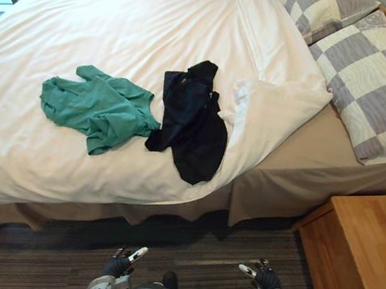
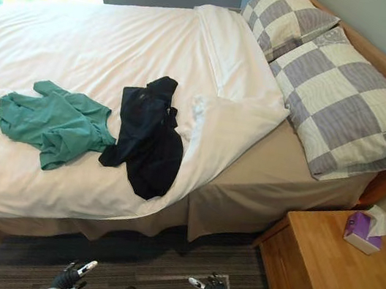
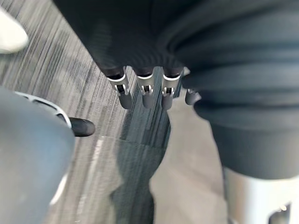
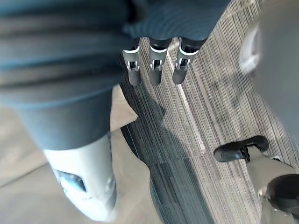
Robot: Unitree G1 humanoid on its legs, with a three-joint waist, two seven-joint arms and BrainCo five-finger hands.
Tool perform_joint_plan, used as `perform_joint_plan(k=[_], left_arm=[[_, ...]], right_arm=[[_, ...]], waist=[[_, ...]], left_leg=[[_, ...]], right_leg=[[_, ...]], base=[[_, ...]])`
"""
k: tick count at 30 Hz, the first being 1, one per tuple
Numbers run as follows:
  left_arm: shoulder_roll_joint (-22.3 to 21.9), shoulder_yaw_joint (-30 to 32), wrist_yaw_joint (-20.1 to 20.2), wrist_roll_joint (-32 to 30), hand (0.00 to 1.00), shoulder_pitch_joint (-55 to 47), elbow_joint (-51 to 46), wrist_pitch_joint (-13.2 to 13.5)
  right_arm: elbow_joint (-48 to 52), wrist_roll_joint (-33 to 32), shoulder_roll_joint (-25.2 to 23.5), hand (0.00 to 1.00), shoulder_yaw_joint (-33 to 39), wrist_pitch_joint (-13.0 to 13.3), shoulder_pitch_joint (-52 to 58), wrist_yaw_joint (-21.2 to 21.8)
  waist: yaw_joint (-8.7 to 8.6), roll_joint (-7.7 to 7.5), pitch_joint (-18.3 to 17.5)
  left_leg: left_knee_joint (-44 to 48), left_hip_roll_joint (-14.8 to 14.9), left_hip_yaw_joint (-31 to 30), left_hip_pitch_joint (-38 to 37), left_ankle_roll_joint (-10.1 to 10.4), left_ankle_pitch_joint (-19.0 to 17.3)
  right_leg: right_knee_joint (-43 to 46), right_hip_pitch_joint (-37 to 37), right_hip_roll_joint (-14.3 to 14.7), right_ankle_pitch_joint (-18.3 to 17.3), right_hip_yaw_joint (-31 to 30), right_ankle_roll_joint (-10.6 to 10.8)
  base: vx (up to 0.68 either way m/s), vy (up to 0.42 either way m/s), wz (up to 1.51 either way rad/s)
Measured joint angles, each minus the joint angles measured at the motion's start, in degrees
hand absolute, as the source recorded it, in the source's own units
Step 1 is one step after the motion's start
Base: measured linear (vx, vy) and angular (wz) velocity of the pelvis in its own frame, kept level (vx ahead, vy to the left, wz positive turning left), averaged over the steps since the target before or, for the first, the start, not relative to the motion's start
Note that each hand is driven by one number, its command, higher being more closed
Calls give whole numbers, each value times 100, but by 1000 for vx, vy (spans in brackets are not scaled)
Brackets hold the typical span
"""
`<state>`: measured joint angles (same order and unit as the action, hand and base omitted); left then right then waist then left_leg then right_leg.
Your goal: Tidy the bed and pick cloth on bed and put in laundry
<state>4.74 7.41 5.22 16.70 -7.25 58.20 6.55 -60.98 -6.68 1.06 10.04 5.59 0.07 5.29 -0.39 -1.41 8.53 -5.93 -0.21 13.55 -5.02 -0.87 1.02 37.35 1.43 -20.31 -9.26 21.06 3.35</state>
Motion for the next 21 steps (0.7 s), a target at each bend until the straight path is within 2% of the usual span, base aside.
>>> perform_joint_plan(k=[1,2,3,4,5,6,7,8,9,11,12,15,18,21], left_arm=[[68,10,-9,-26,0,87,68,-37],[76,81,-5,-36,0,165,146,-94],[63,113,2,-43,0,192,154,-112],[12,213,50,-55,0,207,157,-123],[14,234,97,-62,0,196,155,-124],[47,308,121,-67,0,173,154,-117],[21,422,113,-66,0,173,176,-125],[-110,497,114,-63,0,169,158,-108],[-177,509,116,-91,0,172,163,-97],[-302,516,119,-237,0,167,165,-94],[-327,517,121,-284,0,161,164,-80],[-320,515,132,-280,0,160,154,-46],[-269,517,135,-270,0,140,157,5],[-228,515,133,-265,0,154,157,-11]], right_arm=[[-11,-51,-27,0,81,49,43,-42],[-13,-115,-92,0,63,103,37,-78],[-12,-123,-110,0,63,121,32,-91],[-11,-160,-123,0,58,162,31,-91],[-14,-176,-135,0,46,195,38,-88],[-21,-216,-188,0,21,220,77,-88],[-30,-220,-233,0,10,253,103,-90],[-23,-219,-196,0,-4,285,102,-85],[-6,-218,-152,0,-17,324,104,-82],[-4,-219,-21,0,-222,442,143,-81],[-3,-277,-19,0,-267,484,178,-79],[-11,-530,-55,0,-428,488,213,-65],[-7,-1259,-214,0,-403,493,222,-102],[85,-1831,-294,0,-70,671,350,-321]], waist=[[-13,-69,37],[2,-122,67],[6,-143,79],[15,-144,81],[16,-158,72],[10,-270,14],[9,-306,-14],[64,-189,-65],[93,-84,-65],[81,49,-122],[83,66,-147],[113,56,-206],[144,-36,-291],[106,-107,-345]], left_leg=[[-1,127,-122,2,-13,2],[-2,248,-172,5,11,15],[-1,293,-173,-2,42,14],[2,396,-166,-30,140,10],[-1,424,-139,-33,259,35],[-4,381,-97,-37,338,-8],[-7,405,-37,-67,393,-50],[-7,566,127,-102,507,-64],[-7,629,203,-108,529,-53],[-7,752,492,-145,610,-6],[-8,822,675,-239,649,5],[-8,863,823,-350,695,-13],[-4,904,987,-375,733,-38],[-1,926,1185,-405,745,-47]], right_leg=[[-183,121,231,-323,-321,40],[-629,180,442,-391,-471,21],[-854,221,505,-387,-514,27],[-1445,236,652,-306,-624,50],[-1977,205,729,3,-663,49],[-2391,229,745,561,-817,84],[-2487,166,747,428,-917,249],[-2636,148,922,430,-925,217],[-2733,130,1017,421,-930,183],[-2898,33,1163,427,-926,170],[-3053,-183,1230,429,-886,167],[-3249,-413,1299,431,-820,165],[-3444,-443,1367,492,-874,120],[-3679,-498,1400,606,-975,114]], base=[[99,-79,68],[71,-95,57],[98,-154,31],[94,-153,4],[83,-168,-3],[78,-180,-7],[127,-232,-31],[174,-266,-40],[151,-179,-45],[164,-120,-11],[185,-94,10],[113,-36,10],[102,-24,-16],[28,-12,-24]])
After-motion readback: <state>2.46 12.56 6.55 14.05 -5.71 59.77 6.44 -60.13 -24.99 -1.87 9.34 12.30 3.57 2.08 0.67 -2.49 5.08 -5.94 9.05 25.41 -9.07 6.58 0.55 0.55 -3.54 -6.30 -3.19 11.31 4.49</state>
